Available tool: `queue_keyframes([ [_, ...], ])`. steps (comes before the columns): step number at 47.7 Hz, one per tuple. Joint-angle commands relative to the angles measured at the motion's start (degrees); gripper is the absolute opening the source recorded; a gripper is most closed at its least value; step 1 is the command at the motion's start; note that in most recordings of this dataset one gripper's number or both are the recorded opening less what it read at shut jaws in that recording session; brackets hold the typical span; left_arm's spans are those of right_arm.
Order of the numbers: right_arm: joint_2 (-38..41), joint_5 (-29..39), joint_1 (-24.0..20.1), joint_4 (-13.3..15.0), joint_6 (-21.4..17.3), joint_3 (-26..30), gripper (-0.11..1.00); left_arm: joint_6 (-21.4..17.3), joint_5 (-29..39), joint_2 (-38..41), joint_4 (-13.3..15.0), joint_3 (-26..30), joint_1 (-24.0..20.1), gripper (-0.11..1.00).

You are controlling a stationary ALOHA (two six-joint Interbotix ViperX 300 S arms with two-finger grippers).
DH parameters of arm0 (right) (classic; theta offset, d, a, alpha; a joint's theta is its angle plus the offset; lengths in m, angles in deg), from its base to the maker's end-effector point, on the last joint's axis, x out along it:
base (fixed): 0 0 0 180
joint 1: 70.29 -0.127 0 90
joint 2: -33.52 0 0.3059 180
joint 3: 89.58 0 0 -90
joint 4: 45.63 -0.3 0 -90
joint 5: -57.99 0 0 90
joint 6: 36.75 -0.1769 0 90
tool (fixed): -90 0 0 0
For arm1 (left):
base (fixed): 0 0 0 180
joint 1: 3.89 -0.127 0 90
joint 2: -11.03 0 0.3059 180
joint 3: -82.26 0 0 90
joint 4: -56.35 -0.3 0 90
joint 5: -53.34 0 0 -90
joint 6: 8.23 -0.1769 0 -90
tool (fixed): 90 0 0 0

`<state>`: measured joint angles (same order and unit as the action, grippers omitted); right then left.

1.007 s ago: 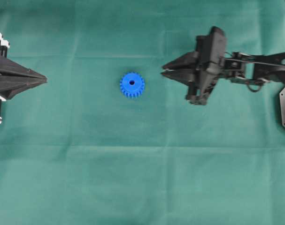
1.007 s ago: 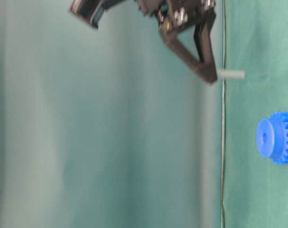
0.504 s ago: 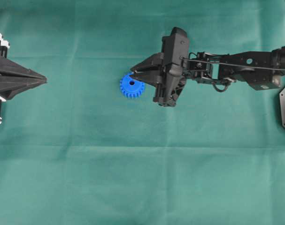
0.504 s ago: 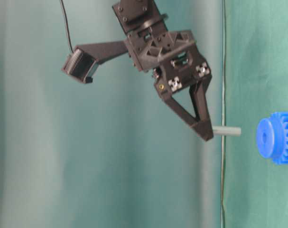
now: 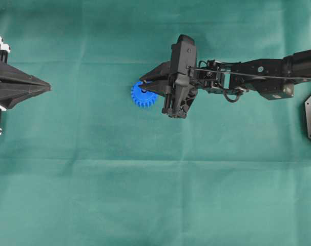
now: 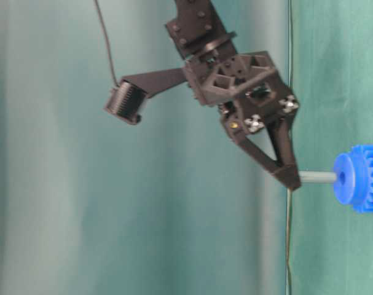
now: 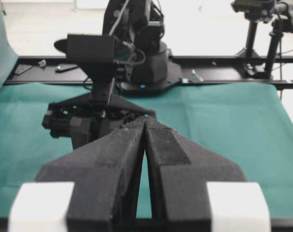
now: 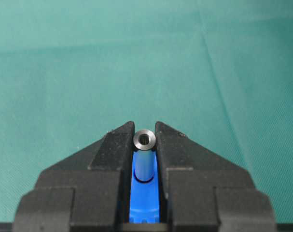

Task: Insert the shaft placed at a random location into the center hole of the small gear at another random location.
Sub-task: 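Align the shaft over the gear's center hole and lower it in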

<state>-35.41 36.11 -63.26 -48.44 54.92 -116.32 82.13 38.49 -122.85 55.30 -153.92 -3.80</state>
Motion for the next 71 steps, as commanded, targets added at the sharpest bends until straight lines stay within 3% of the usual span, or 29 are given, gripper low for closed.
queue_keyframes([
  [1, -0.1, -1.2, 0.0, -0.1, 0.5, 1.3, 0.13, 0.1, -0.4, 0.3, -0.1, 1.5, 0.1, 0.00],
  [71, 4.9, -4.1, 0.0, -0.1, 0.4, 1.3, 0.14, 0.1, 0.1, 0.5, -0.1, 1.4, 0.1, 0.00],
])
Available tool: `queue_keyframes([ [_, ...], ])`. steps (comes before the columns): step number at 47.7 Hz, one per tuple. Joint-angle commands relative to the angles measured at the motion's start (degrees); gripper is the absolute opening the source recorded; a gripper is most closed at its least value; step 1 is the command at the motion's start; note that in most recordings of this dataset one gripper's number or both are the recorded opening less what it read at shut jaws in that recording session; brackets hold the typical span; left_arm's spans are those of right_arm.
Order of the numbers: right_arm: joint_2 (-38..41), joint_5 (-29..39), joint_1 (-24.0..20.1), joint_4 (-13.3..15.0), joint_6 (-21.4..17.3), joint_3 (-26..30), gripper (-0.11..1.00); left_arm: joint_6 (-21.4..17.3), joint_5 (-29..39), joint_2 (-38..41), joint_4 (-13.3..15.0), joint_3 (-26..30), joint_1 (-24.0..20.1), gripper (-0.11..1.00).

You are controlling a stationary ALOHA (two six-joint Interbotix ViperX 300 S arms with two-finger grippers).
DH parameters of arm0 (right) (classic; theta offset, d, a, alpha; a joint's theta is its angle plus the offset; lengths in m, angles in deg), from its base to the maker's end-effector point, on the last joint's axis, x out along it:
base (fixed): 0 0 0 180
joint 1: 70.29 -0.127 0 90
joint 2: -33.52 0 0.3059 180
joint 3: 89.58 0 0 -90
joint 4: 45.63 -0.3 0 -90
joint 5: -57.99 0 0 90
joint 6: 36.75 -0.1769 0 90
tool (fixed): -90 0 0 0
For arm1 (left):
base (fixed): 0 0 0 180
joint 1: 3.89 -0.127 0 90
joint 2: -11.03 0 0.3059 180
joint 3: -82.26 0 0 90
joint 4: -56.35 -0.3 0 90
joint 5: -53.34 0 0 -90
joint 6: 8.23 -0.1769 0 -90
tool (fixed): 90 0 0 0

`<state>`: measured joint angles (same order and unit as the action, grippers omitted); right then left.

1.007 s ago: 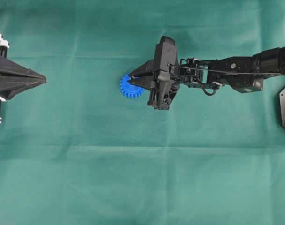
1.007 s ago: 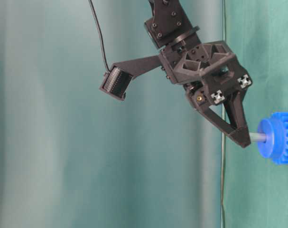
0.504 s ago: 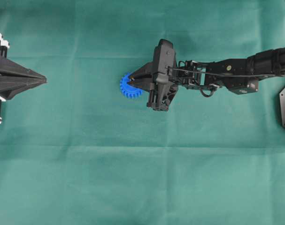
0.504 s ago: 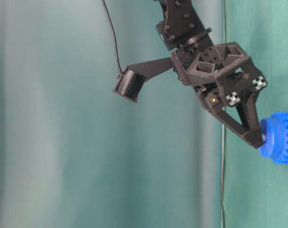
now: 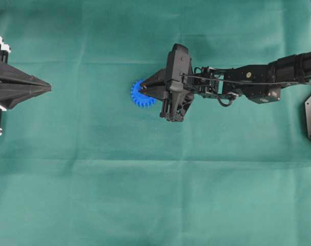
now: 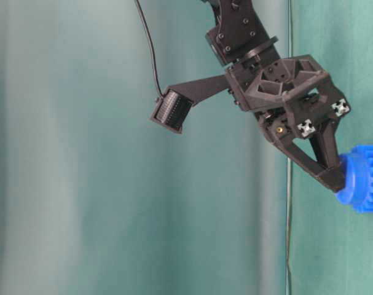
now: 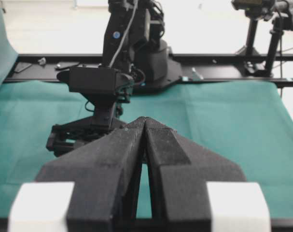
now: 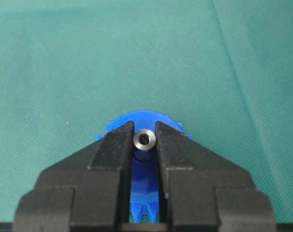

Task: Insert the shaft placed at a random location into the center hole of the small gear at another random location.
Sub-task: 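Align the shaft over the gear's center hole and lower it in, then open the right gripper to release the shaft in the gear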

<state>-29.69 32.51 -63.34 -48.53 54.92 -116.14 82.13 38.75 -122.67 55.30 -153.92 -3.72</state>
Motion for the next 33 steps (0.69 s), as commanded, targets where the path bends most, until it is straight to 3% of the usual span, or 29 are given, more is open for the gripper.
queue_keyframes([
  [1, -0.9, -0.5, 0.0, -0.1, 0.4, 1.1, 0.14, 0.1, -0.2, 0.4, -0.1, 1.4, 0.0, 0.00],
  [7, -0.9, -0.6, 0.1, -0.2, 0.4, 1.1, 0.19, 0.1, -0.2, 0.4, -0.1, 1.5, 0.0, 0.00],
  [16, -1.9, -0.6, 0.1, -0.2, 0.4, 1.2, 0.74, 0.1, -0.2, 0.3, -0.1, 1.5, 0.0, 0.00],
  [20, -3.0, -0.5, 0.1, -0.2, 0.4, 1.2, 0.90, 0.1, -0.2, 0.1, -0.1, 1.5, 0.0, 0.00],
  [27, -5.8, -0.1, 0.1, -0.1, 0.6, 1.0, 0.83, 0.1, -0.2, 0.1, -0.1, 1.5, 0.0, 0.00],
  [33, -8.4, 1.4, 0.0, 0.2, 0.8, 0.9, 0.84, 0.1, -0.2, 0.1, -0.1, 1.5, 0.0, 0.00],
])
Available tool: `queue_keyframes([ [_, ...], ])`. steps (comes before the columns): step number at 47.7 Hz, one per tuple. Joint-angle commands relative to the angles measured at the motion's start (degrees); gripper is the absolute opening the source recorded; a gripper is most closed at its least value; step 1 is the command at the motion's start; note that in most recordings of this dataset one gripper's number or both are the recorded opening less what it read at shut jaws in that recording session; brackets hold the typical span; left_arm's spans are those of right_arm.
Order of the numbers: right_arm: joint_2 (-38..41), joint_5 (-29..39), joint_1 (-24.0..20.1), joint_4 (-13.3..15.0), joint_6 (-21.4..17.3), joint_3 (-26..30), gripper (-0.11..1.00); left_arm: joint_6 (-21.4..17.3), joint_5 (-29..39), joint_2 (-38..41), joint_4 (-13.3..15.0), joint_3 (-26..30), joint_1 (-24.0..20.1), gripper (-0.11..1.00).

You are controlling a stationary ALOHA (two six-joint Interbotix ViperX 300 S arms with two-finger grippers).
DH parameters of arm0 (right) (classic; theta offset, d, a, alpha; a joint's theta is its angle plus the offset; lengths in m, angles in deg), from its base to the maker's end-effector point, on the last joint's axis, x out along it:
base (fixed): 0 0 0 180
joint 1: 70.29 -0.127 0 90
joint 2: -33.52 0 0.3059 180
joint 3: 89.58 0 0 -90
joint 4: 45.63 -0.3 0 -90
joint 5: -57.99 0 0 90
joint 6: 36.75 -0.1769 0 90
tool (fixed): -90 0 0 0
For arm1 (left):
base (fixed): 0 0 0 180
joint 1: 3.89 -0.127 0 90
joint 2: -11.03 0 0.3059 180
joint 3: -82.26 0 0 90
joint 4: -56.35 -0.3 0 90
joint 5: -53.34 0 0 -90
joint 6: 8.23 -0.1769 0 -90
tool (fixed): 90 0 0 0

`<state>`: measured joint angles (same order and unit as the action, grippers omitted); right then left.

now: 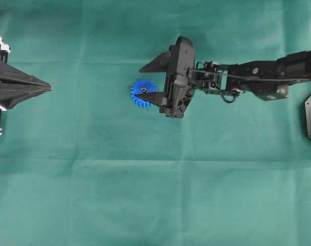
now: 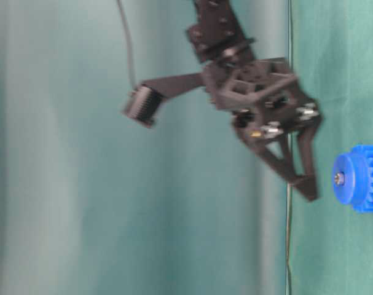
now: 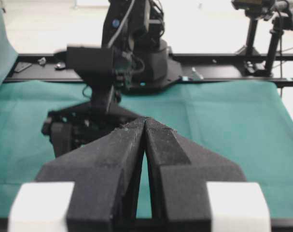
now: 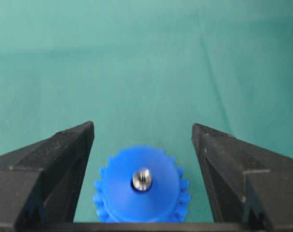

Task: Insert the shaft placed at a random location into the center hole of the small gear at another random location.
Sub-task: 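Open the right gripper to release the shaft in the gear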

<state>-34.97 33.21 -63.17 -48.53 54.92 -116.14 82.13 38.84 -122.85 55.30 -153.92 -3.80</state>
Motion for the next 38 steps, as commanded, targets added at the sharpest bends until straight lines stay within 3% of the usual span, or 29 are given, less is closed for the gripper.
queue_keyframes([
  [1, -3.7, 1.1, -0.2, 0.2, 0.9, 0.9, 0.84, 0.1, -0.3, 0.3, -0.1, 1.5, 0.1, 0.00],
  [20, -12.7, 6.9, -0.1, 0.3, 1.5, -0.2, 0.84, 0.1, -0.3, 0.3, -0.1, 1.5, 0.1, 0.00],
  [38, -20.2, 6.9, -0.1, -0.1, 1.0, -7.9, 0.84, 0.1, 0.2, 0.2, -0.1, 1.5, 0.1, 0.00],
])
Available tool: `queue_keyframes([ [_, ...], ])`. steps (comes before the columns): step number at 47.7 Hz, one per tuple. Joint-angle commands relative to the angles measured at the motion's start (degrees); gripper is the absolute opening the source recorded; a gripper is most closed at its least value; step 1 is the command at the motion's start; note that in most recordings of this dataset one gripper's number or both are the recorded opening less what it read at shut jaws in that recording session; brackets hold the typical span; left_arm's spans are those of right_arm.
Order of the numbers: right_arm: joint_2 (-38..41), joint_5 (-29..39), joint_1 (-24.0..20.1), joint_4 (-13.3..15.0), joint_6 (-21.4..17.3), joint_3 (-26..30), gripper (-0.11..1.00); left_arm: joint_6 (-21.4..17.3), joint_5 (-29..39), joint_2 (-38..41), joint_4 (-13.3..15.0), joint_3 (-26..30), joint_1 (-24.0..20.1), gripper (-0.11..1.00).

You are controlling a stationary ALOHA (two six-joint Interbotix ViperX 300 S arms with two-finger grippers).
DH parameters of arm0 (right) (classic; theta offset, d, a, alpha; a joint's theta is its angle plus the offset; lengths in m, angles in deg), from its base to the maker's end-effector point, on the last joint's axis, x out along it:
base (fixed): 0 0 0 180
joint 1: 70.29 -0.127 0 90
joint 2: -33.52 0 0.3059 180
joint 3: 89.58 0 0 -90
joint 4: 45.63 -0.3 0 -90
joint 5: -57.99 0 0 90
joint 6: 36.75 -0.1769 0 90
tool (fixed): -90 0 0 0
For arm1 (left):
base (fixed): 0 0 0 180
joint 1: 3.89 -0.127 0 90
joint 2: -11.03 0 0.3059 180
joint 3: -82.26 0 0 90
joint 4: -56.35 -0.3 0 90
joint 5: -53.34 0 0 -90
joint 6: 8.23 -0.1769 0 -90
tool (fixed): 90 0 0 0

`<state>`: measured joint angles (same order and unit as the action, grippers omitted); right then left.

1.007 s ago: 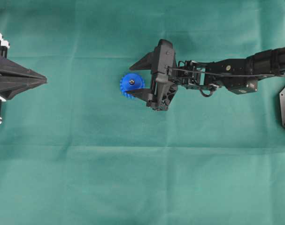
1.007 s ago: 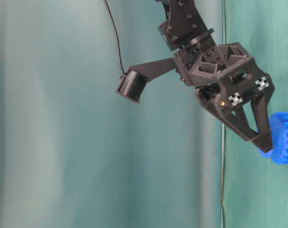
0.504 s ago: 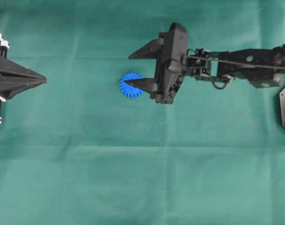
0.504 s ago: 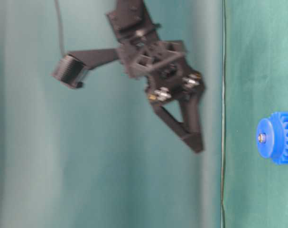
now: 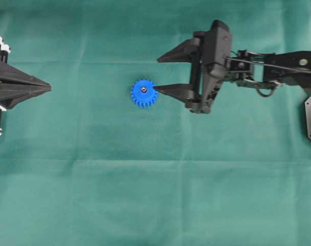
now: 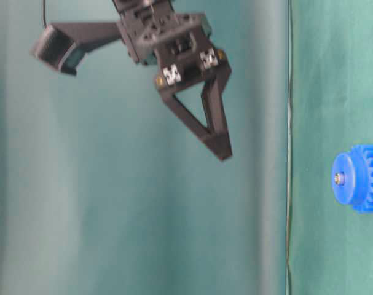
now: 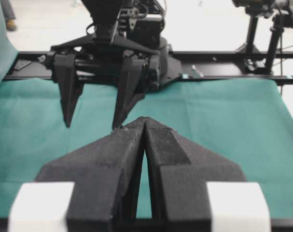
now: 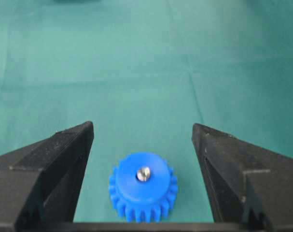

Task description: Insert the shaft placed at a random location into the center hole of the small gear at another random location.

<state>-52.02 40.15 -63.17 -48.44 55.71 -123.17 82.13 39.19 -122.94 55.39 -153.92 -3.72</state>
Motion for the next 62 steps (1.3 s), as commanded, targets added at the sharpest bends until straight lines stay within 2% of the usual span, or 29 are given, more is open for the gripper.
queue_keyframes([
  [1, -3.8, -0.1, -0.1, -0.1, 0.2, -1.5, 0.84, 0.1, -0.2, 0.3, -0.2, 1.5, 0.0, 0.00],
  [19, -15.0, -0.4, -0.1, -0.3, 0.0, -10.9, 0.84, 0.1, -0.2, 0.3, -0.2, 1.5, 0.1, 0.00],
  [28, -18.9, -0.3, -0.1, -0.3, 0.0, -13.4, 0.84, 0.1, -0.2, 0.3, -0.2, 1.5, 0.0, 0.00],
  [62, -20.6, -0.1, -0.1, -0.3, 0.0, -14.3, 0.84, 0.1, -0.2, 0.2, -0.2, 1.4, 0.0, 0.00],
])
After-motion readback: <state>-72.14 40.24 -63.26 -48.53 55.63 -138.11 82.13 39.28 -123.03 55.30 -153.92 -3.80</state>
